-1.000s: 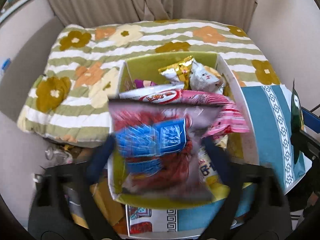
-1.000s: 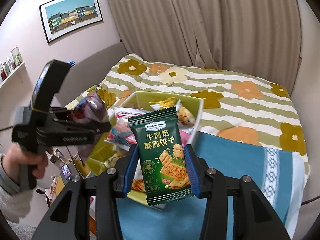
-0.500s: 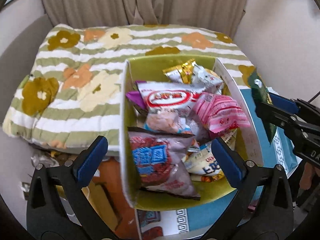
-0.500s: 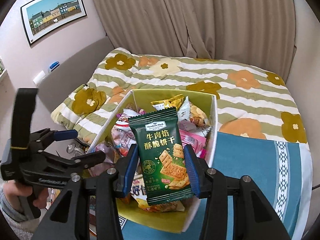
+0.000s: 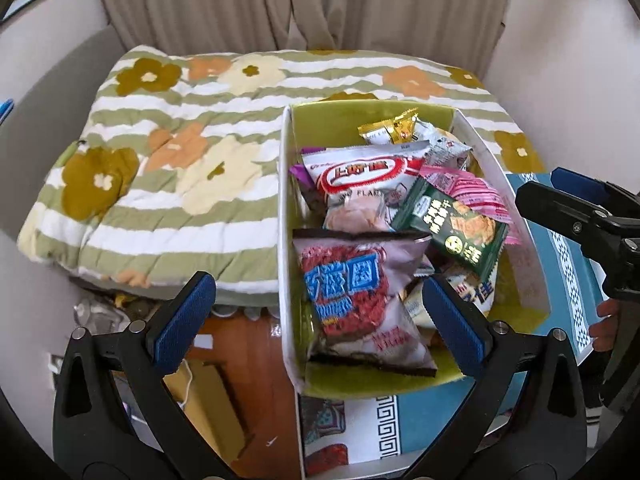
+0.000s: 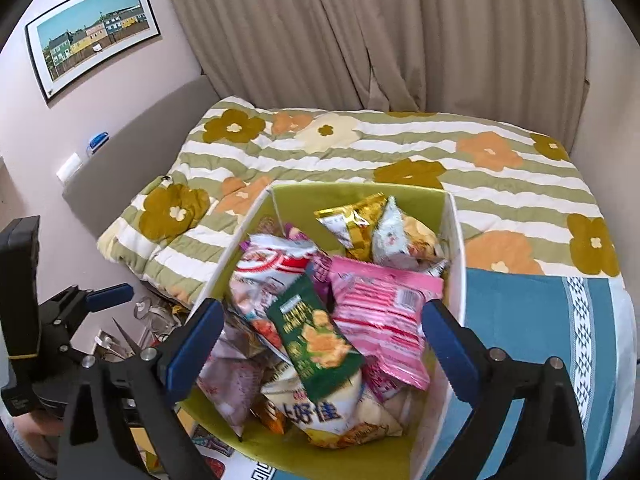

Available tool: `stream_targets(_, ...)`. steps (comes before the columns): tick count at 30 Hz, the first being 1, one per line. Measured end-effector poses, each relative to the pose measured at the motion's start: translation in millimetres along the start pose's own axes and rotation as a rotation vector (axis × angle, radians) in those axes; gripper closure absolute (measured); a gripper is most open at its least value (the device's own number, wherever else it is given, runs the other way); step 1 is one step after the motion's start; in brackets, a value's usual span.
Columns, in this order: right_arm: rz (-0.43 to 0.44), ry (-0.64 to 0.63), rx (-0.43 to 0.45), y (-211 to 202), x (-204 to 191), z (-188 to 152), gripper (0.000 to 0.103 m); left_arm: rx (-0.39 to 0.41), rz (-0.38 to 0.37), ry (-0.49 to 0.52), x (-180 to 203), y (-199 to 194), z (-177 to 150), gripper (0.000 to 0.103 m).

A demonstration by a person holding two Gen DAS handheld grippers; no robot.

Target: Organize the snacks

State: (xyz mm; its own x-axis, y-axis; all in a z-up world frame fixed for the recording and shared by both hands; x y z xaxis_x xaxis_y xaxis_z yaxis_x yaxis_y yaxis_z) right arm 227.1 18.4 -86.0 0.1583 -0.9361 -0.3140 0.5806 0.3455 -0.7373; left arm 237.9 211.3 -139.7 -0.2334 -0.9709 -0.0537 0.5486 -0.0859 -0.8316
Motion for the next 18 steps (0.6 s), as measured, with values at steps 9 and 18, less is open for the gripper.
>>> stream_targets(9,0.014,-0.025,0.066,-50.0,8.7,-10.3,0.005,0.075,0.051,-0.004,40.2,-50.5,-8.8,0.001)
stream_targets(18,-0.035,-0.004,0.162,-129.9,48.0,-36.2,0.005,0.226,0.058,0.007,112.3,-121.1,-21.0,0.001)
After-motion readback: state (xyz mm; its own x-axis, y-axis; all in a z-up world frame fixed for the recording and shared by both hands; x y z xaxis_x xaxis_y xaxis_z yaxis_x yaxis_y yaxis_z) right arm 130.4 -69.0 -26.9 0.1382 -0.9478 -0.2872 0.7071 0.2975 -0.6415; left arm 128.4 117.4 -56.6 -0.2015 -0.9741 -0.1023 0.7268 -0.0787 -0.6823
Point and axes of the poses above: each gripper's, at about its wrist camera, not at the fingertips, and y roughly the way its jaws point, x to its right, z to its top, the point moved 3 cm from there along y, roughly the way its jaws point, and after that the axes turned 9 degrees about y, right-handed, at the moved point
